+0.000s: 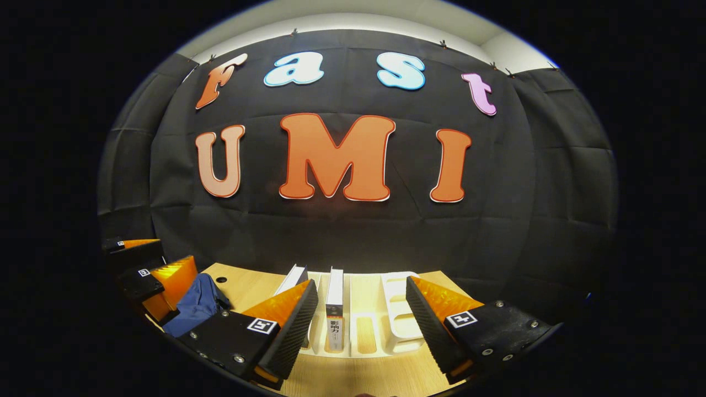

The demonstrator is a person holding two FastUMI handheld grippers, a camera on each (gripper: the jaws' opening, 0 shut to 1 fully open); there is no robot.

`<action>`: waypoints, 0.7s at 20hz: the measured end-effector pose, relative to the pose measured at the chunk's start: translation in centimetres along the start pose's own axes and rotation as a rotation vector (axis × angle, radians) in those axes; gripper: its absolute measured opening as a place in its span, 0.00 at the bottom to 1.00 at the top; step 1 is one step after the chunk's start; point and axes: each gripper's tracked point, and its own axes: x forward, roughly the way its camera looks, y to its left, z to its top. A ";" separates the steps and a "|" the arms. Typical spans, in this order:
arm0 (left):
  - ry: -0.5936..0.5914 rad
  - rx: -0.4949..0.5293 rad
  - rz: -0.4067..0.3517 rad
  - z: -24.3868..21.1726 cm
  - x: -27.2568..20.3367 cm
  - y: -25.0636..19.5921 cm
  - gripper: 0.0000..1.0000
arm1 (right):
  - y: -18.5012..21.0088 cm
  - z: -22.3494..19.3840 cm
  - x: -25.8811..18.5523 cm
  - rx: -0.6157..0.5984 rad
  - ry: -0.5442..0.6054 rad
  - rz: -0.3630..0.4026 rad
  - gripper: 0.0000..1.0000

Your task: Open the schoolbag, grab two books from the bookshelf and put them into the schoolbag.

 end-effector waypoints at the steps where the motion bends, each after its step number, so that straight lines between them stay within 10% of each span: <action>1: 0.004 0.004 0.002 0.0 0.0 0.2 0.96 | 0.1 0.0 0.0 -0.001 0.000 0.003 0.95; 14: 0.157 0.042 0.002 -4.8 -1.4 0.6 0.96 | 1.9 -1.6 0.9 -0.002 0.030 0.069 0.95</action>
